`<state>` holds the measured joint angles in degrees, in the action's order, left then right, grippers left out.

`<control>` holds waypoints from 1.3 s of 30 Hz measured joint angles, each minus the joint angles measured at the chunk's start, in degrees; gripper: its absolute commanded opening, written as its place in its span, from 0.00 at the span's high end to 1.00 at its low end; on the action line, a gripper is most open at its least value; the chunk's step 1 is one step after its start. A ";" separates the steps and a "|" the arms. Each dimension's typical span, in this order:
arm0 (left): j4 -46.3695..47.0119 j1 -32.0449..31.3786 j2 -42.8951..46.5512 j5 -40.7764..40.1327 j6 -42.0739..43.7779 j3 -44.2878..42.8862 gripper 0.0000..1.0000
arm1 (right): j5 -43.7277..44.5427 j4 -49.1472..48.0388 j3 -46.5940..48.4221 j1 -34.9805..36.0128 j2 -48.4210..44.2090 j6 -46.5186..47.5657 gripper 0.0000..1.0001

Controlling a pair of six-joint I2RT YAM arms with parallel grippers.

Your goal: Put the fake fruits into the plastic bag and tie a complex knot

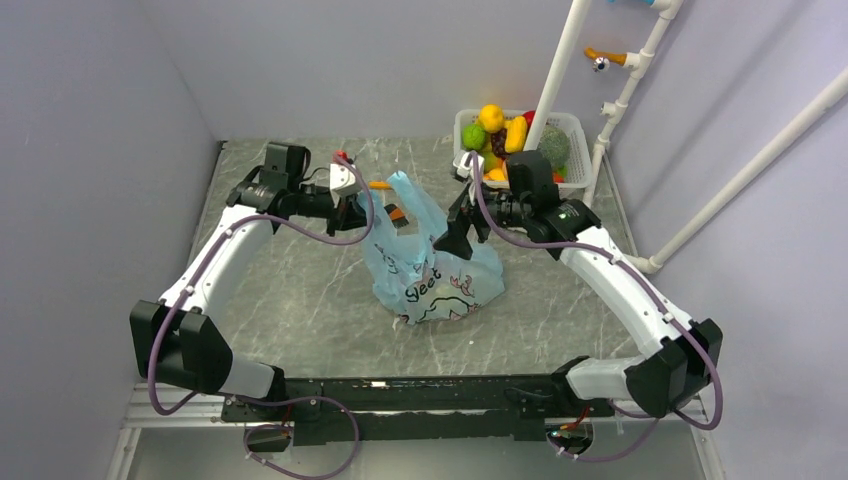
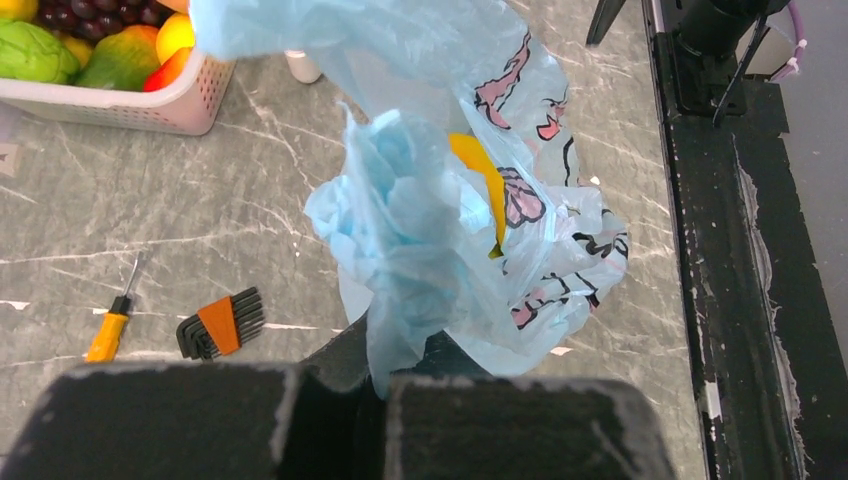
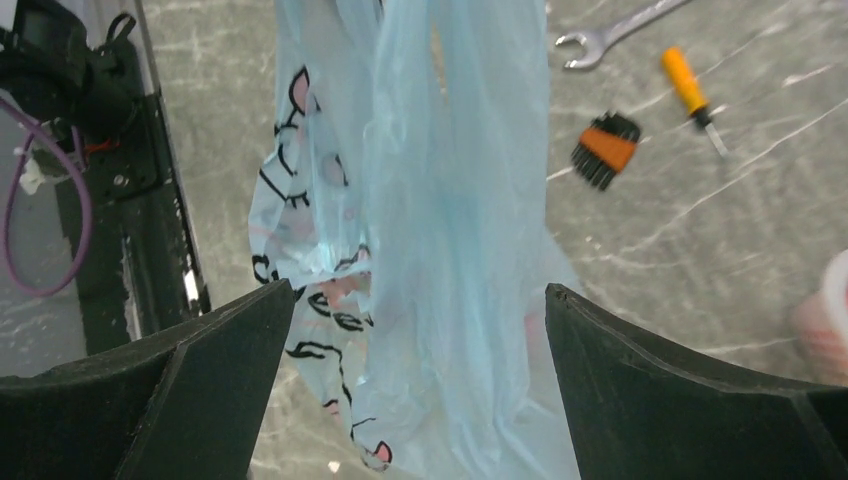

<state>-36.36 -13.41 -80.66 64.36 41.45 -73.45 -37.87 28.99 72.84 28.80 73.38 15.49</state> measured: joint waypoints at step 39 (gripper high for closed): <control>-18.18 1.16 4.20 -3.34 11.91 -4.00 0.21 | -16.72 -10.10 -5.49 -3.67 12.66 -1.62 1.00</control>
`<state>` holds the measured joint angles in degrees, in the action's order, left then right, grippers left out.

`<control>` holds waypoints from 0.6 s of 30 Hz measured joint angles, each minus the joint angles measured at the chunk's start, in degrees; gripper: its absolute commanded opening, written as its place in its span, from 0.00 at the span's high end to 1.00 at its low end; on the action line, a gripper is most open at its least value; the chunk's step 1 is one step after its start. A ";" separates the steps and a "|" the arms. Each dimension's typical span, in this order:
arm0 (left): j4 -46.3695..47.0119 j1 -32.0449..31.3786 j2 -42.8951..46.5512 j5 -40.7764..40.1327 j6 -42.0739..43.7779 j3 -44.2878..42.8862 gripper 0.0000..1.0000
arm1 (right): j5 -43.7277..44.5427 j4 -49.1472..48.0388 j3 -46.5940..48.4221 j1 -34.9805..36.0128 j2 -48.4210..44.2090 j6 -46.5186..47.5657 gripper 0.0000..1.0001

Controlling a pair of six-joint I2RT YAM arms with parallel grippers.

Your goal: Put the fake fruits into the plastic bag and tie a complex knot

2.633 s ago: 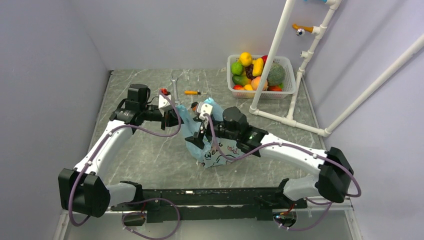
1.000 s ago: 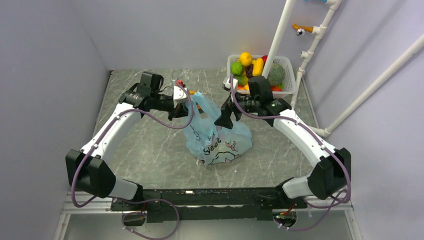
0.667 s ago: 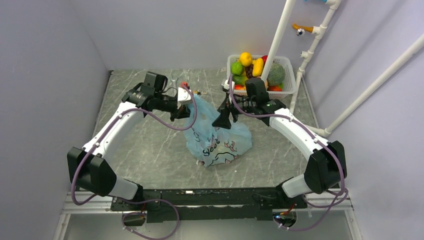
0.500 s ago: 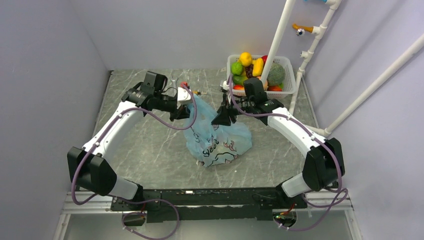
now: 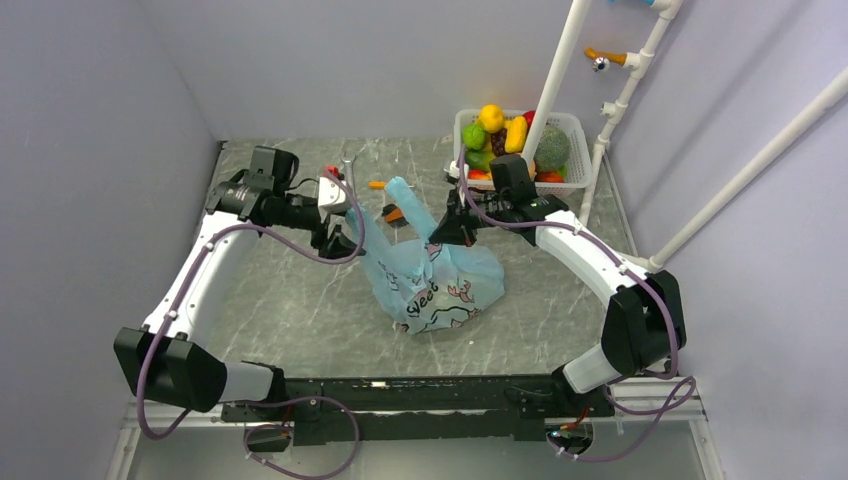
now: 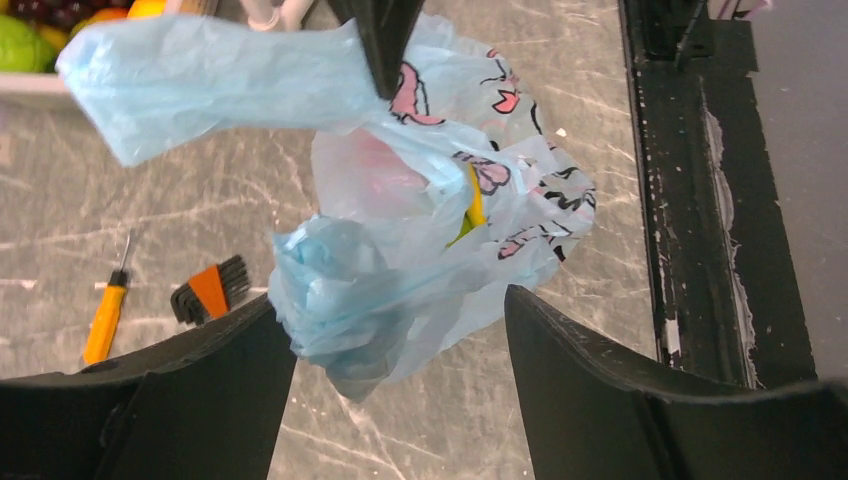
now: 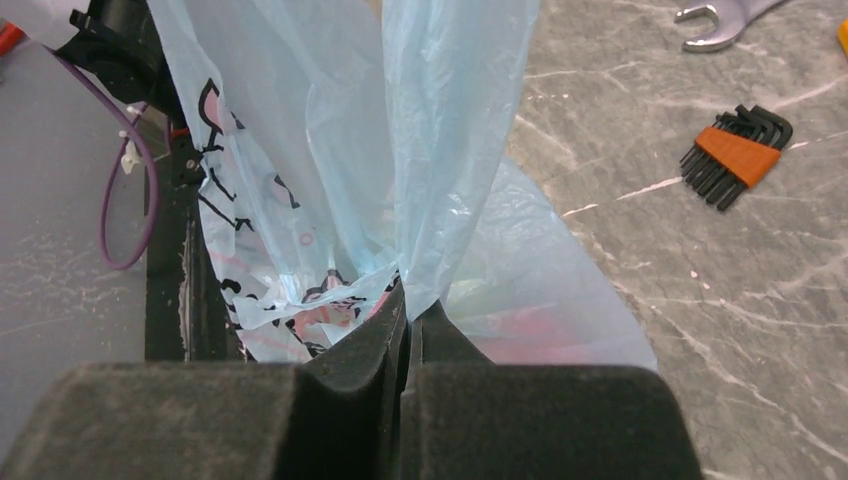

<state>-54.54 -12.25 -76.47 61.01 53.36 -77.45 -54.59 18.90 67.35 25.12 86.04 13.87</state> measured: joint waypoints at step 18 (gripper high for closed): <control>24.33 -0.28 3.58 14.23 -22.84 11.43 0.67 | 0.15 4.70 0.90 -0.24 0.00 3.37 1.00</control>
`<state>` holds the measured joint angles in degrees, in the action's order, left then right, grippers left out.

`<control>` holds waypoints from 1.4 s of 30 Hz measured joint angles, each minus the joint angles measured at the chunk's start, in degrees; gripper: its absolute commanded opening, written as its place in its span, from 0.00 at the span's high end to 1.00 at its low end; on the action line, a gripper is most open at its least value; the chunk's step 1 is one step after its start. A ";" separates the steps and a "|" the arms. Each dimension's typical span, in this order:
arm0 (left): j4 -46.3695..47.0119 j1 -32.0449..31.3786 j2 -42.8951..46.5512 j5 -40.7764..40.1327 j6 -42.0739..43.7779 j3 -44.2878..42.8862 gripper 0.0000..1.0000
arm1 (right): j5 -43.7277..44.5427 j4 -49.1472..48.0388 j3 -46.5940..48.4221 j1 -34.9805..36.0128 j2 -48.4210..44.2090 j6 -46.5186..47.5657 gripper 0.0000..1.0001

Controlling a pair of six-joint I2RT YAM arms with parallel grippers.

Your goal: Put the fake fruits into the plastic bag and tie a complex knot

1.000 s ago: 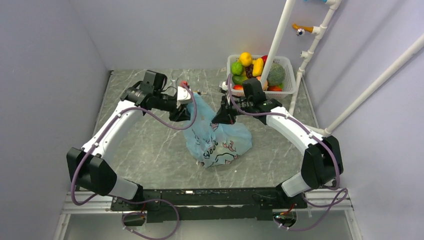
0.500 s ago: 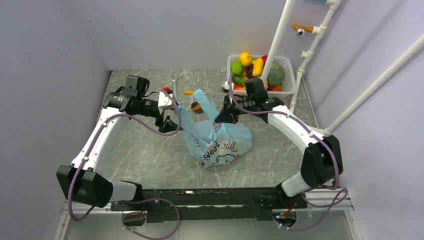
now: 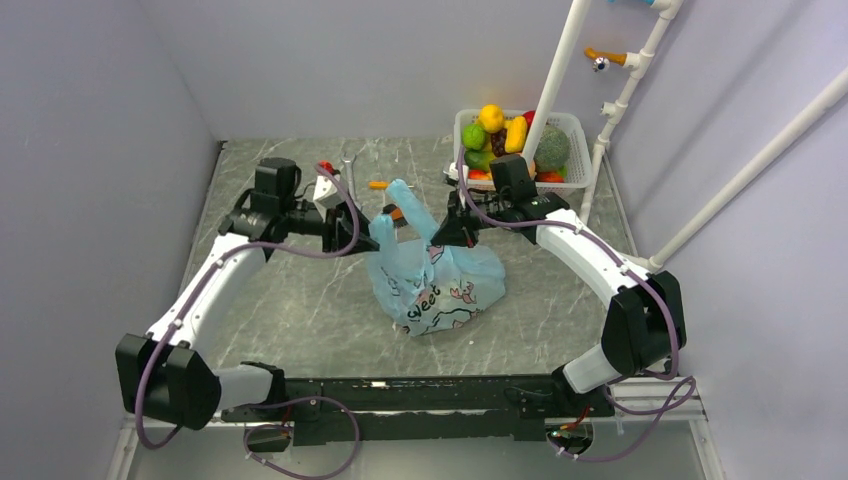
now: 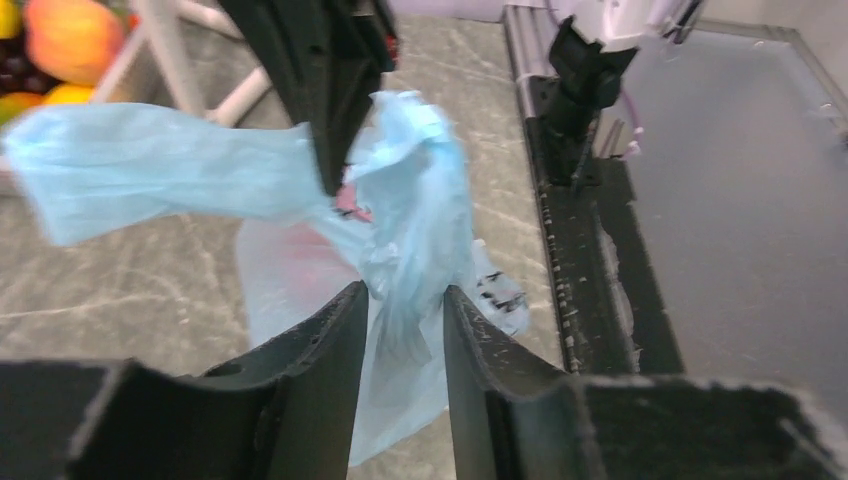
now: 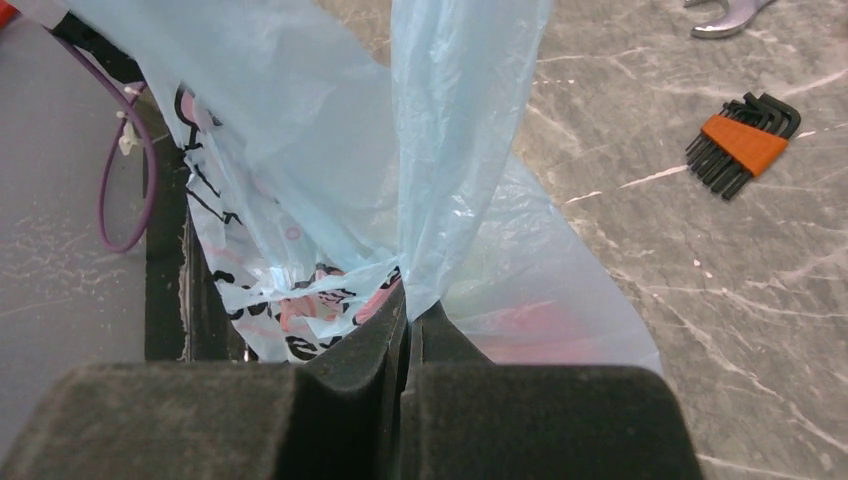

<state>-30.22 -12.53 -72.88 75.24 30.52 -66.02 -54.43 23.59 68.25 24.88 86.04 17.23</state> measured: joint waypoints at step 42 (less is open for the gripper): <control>-2.43 -19.41 -9.09 -31.58 6.60 -7.32 1.00 | -3.45 -4.24 -1.20 -0.85 1.66 -3.37 0.01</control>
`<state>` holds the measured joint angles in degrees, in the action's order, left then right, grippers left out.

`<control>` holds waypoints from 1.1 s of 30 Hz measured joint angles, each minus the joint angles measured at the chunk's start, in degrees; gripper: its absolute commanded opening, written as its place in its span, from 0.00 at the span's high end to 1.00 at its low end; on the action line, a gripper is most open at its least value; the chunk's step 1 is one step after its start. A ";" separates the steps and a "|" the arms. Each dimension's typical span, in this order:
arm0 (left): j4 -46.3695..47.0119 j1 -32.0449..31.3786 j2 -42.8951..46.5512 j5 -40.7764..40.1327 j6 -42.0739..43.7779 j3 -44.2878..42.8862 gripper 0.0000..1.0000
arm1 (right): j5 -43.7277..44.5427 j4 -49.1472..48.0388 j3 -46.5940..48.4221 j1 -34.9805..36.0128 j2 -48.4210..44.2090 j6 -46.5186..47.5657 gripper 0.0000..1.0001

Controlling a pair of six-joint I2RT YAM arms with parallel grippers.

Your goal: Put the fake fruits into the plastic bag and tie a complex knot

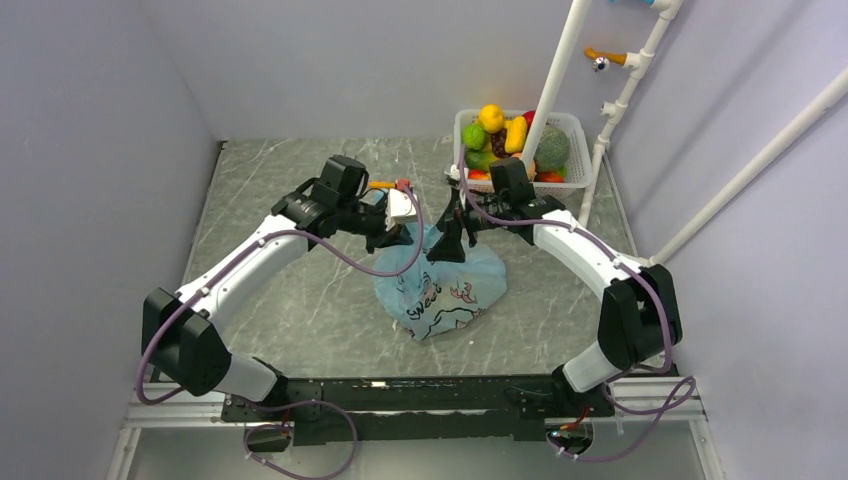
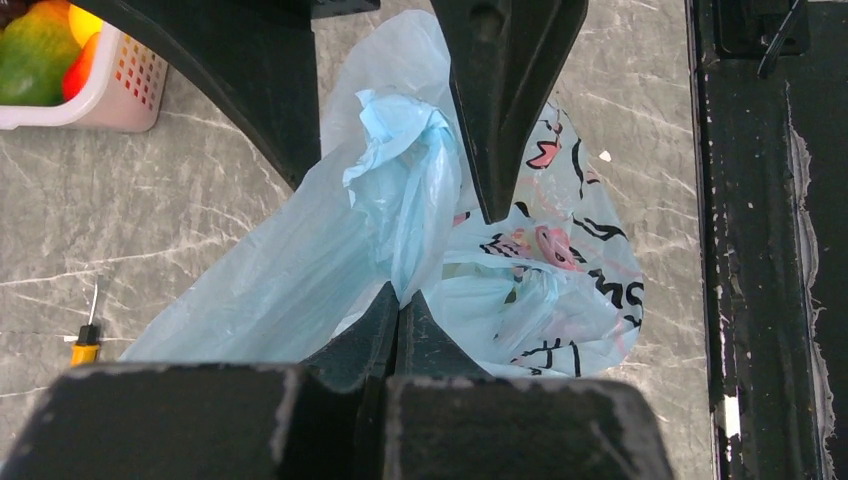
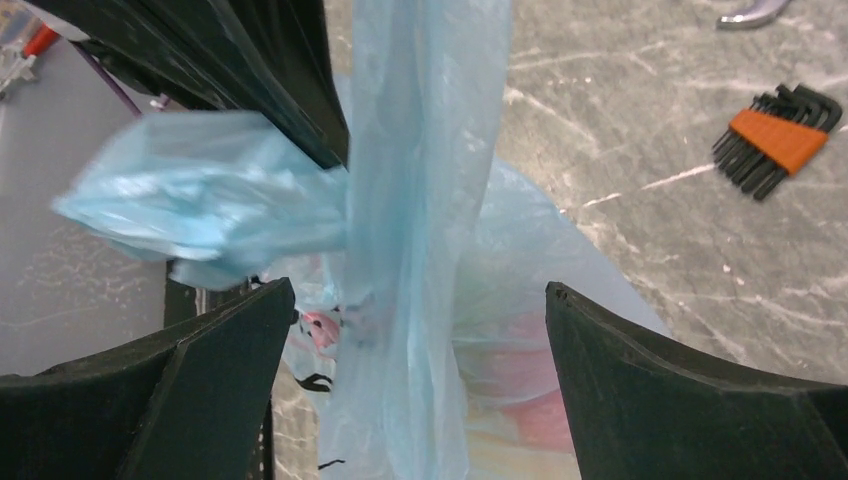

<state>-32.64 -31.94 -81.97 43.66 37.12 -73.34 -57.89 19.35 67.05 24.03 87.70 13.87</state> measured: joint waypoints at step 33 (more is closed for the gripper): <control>-13.29 -1.25 -5.86 -9.07 10.01 -13.92 1.00 | 14.73 0.63 -4.04 -0.22 -4.02 -7.65 0.96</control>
<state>-45.93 -33.19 -87.83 34.59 47.13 -87.26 -43.16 19.99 63.00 23.81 83.68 6.22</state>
